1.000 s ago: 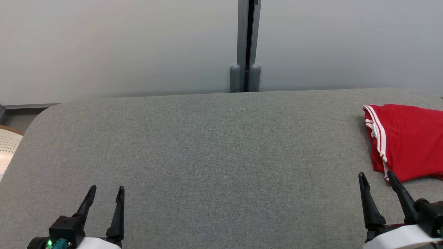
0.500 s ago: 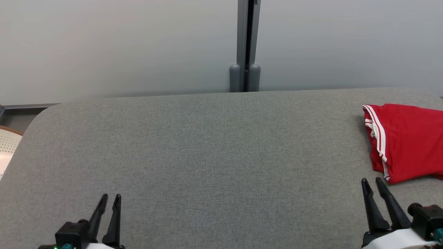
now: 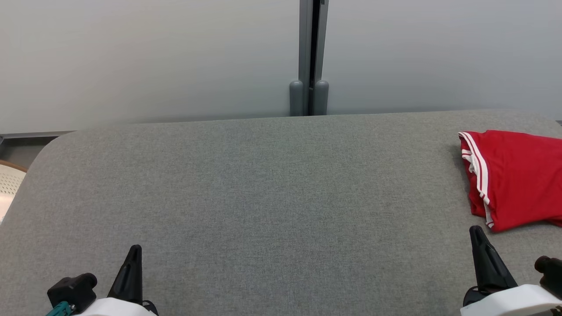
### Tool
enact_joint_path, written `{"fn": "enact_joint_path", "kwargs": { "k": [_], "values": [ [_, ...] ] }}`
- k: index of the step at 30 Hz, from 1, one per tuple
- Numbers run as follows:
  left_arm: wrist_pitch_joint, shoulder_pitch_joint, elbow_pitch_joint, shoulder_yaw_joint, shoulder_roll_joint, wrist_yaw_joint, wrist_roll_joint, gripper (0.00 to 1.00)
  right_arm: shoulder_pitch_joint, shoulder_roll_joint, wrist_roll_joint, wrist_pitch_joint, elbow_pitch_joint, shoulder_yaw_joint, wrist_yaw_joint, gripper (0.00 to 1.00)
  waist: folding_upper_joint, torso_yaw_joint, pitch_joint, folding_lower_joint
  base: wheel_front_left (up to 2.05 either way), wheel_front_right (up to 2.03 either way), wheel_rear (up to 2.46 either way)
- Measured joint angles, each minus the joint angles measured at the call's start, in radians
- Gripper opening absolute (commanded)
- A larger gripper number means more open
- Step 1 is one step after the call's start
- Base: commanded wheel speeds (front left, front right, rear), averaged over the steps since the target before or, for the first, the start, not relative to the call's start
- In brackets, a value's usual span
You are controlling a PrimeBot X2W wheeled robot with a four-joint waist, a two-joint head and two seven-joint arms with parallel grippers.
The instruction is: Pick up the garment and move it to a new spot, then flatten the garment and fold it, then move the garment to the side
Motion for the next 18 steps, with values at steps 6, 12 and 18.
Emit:
{"fn": "enact_joint_path", "kwargs": {
  "k": [6, 12, 18],
  "values": [
    [0.02, -0.006, 0.003, 0.019, -0.01, -0.011, -0.075, 0.0, -0.013, 0.001, 0.085, 0.006, 0.017, -0.005, 0.0, 0.0, 0.0, -0.002, 0.001, 0.0, 0.0, 0.0, 0.0],
    [0.042, -0.022, 0.005, 0.042, -0.023, -0.026, -0.157, 0.0, -0.029, 0.003, 0.182, 0.01, 0.033, -0.011, 0.0, 0.0, 0.0, -0.004, 0.003, 0.0001, 0.0, 0.0, 0.0],
    [0.062, -0.029, 0.009, 0.061, -0.038, -0.037, -0.234, 0.0, -0.047, 0.004, 0.272, 0.017, 0.052, -0.017, 0.0, 0.0, 0.0, -0.006, 0.004, 0.0, 0.0, 0.0, 0.0]
  ]
}}
